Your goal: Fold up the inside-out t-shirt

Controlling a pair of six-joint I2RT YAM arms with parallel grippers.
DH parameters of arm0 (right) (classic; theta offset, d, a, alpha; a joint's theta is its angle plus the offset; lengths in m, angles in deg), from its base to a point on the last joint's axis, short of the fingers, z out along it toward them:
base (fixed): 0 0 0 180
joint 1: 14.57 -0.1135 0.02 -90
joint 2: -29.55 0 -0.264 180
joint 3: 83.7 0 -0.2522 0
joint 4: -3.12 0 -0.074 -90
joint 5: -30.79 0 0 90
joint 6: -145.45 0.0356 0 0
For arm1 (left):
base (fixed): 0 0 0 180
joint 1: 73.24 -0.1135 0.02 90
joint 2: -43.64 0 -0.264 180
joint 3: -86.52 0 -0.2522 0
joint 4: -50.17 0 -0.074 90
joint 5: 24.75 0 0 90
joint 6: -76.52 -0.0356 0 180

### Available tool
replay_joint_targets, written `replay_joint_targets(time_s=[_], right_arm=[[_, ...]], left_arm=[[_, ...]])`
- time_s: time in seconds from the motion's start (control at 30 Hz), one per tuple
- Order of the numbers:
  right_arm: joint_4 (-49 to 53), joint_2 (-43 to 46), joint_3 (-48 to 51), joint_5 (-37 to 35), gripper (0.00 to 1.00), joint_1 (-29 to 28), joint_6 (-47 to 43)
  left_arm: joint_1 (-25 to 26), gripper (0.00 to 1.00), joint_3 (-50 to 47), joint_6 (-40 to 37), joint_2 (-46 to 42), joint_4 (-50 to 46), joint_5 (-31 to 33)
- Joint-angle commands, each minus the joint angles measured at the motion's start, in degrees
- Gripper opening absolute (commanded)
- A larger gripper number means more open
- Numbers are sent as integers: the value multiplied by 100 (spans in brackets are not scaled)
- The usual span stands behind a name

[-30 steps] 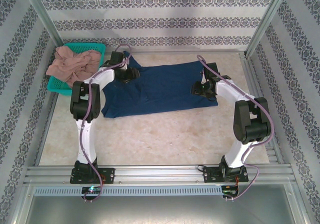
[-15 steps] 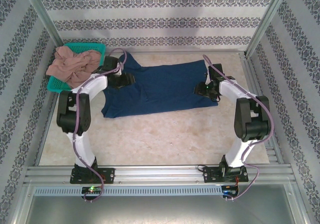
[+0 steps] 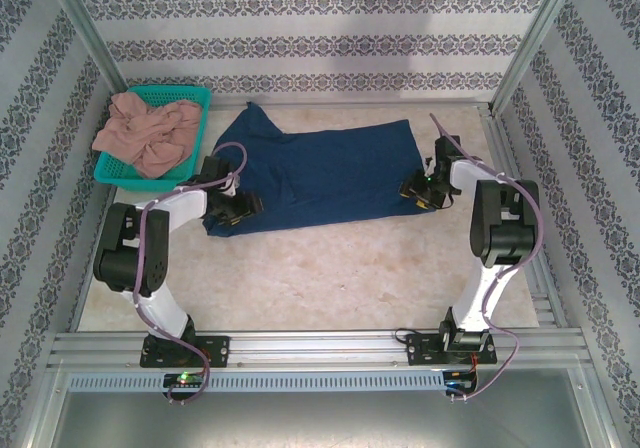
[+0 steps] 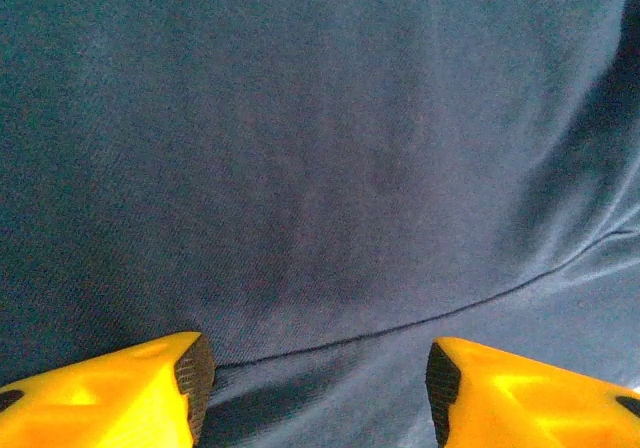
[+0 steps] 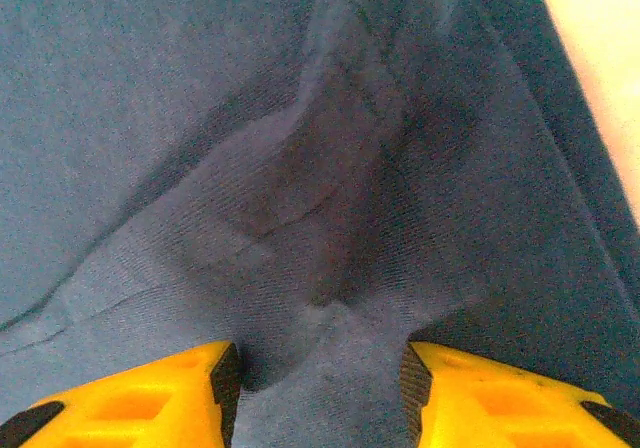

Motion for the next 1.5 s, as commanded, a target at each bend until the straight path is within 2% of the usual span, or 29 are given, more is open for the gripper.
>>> replay_joint_targets(time_s=[0.0, 0.13, 0.3, 0.47, 0.6, 0.7, 0.77, 0.87, 1.03, 1.2, 1.33, 1.47], right_arm=[[-46, 47, 588, 571, 48, 258, 345], [-491, 568, 1399, 929, 48, 426, 755], [-271, 1500, 2344, 517, 48, 453, 828], [111, 2838, 3506, 17, 47, 484, 981], [306, 3952, 3804, -480, 48, 408, 1059], [260, 4444, 3512, -863, 50, -44, 897], [269, 4379, 3181, -1116, 52, -398, 690], [101, 3869, 2863, -940, 53, -600, 591], [-59, 2825, 2456, -755, 51, -597, 557], [139, 1989, 2186, -562, 47, -342, 425], [263, 1957, 2387, -514, 46, -163, 336], [354, 2176, 2804, -561, 46, -55, 362]], left_arm=[[15, 61, -423, 43, -277, 44, -152], [24, 61, -974, 153, -582, 139, -259], [182, 61, -1737, 400, -1261, -6, -288], [448, 61, -2610, 915, -2375, -308, -27], [550, 62, -2842, 1190, -3350, -583, 106], [556, 64, -2396, 973, -3664, -848, 344], [553, 64, -2048, 802, -3582, -784, 405], [560, 65, -1641, 695, -3010, -449, 160], [567, 65, -1245, 703, -1894, 329, -305], [570, 65, -963, 539, -1149, 368, -387], [612, 65, -1245, 452, -1132, 212, -393], [712, 65, -1836, 515, -1494, -36, -356]])
